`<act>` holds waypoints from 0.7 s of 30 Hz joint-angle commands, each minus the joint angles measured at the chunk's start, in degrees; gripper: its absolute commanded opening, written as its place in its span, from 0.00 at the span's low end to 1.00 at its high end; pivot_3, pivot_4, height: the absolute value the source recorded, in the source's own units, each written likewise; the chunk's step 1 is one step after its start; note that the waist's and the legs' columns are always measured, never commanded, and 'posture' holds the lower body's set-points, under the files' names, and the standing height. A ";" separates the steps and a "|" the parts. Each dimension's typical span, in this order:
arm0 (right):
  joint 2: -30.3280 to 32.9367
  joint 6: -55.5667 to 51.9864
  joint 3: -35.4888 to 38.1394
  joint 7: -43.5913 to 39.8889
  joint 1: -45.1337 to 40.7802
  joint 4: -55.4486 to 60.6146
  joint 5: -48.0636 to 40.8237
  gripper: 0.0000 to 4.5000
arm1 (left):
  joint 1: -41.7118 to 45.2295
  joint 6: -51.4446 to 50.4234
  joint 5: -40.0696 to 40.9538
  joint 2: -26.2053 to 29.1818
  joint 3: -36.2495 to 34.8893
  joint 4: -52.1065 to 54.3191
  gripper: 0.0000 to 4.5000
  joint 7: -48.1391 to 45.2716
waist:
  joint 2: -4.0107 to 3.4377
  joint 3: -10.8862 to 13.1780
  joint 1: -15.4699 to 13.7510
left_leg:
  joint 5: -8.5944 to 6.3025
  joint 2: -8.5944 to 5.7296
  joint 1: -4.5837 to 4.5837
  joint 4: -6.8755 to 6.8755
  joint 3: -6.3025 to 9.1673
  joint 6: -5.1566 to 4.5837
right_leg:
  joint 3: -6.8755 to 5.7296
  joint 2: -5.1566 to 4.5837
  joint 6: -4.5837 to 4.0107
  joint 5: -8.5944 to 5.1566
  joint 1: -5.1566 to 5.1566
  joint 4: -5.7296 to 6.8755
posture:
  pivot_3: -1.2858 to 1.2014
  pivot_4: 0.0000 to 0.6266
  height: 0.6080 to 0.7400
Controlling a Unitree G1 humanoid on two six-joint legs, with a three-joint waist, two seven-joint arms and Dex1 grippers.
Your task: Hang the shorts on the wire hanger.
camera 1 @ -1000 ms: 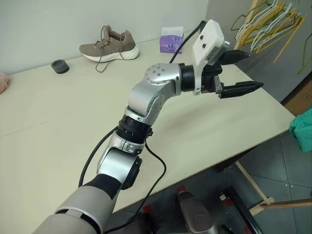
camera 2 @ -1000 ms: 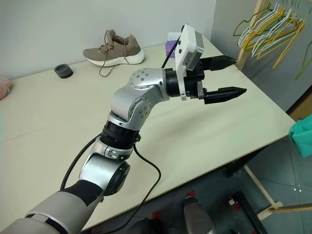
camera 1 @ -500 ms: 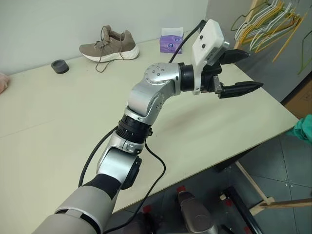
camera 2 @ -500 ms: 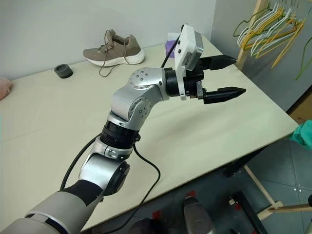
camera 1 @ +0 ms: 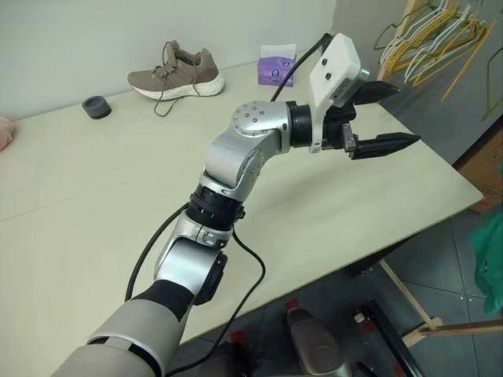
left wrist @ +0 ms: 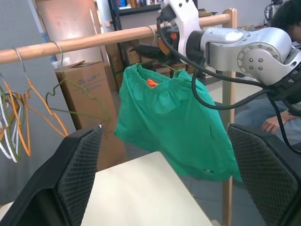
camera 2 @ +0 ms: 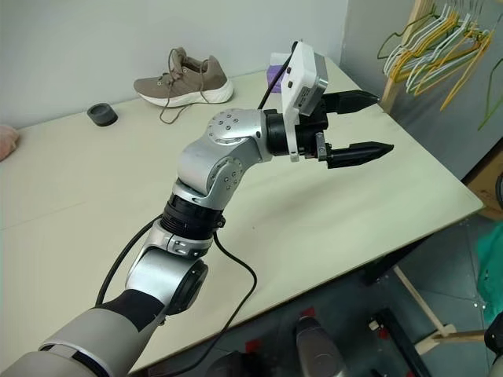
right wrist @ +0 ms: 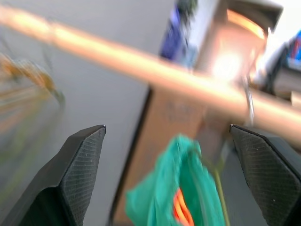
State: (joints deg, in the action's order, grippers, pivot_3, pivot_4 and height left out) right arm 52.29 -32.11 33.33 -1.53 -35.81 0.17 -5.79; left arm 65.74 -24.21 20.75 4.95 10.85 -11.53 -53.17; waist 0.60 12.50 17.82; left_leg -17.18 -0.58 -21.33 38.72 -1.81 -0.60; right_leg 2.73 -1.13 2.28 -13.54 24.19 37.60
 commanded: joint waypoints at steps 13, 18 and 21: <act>-17.02 6.41 -25.22 -21.90 17.56 27.43 -11.09 1.00 | -18.52 -0.41 -12.65 12.46 -10.08 7.92 1.00 24.49 | 0.21 -0.16 -0.66 | -0.08 0.13 0.23 0.11 0.14 0.13 | -0.07 -0.11 0.02 0.04 0.01 0.13 | 0.41 0.27 1.00; -24.08 11.51 -33.89 -24.74 20.20 22.75 -9.46 1.00 | -33.53 -3.21 -20.04 13.48 -14.67 18.28 1.00 39.19 | 0.45 -0.32 -2.76 | -0.11 0.18 0.28 0.12 0.22 0.12 | -0.15 -0.19 -0.27 0.22 0.04 0.29 | 0.44 0.25 1.00; -29.08 15.61 -37.68 -24.69 20.23 17.41 -7.75 1.00 | -41.58 -4.90 -21.65 11.42 -16.64 21.47 1.00 44.77 | 0.78 -0.53 -5.23 | -0.14 0.24 0.33 0.13 0.35 0.17 | -0.28 -0.21 -0.35 0.26 0.04 0.41 | 0.45 0.23 1.00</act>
State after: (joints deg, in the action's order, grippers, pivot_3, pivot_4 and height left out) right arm 24.15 -20.02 -2.85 -26.06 -15.17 18.61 -14.78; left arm 25.31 -28.66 0.40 17.15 -4.09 6.14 -11.83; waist 1.38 11.96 12.59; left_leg -17.33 -0.34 -21.01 38.87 -1.45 -0.43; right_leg 2.42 -1.35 1.88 -13.25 24.25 38.03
